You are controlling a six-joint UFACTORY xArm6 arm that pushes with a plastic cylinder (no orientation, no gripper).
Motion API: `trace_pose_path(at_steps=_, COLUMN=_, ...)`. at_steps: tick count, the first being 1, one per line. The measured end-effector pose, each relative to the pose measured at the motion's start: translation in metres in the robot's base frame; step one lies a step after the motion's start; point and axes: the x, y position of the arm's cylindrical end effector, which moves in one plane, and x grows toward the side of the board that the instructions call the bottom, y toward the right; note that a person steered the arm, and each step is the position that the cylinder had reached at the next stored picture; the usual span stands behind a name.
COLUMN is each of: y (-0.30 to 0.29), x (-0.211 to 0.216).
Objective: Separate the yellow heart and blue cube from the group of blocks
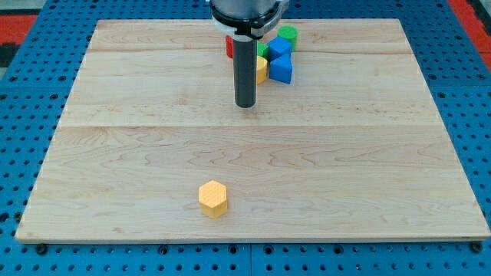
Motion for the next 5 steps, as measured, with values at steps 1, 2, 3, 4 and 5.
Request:
trace_pose_path(at_steps=1, y=0.0, x=0.0)
trace_pose_path(at_steps=2, y=0.0, x=-0.01)
trace_pose_path(at_steps=3, y=0.0, x=-0.01)
trace_pose_path(at_steps=4, y=0.0, x=-0.004)
trace_pose_path(at_steps=5, y=0.009, x=-0.004)
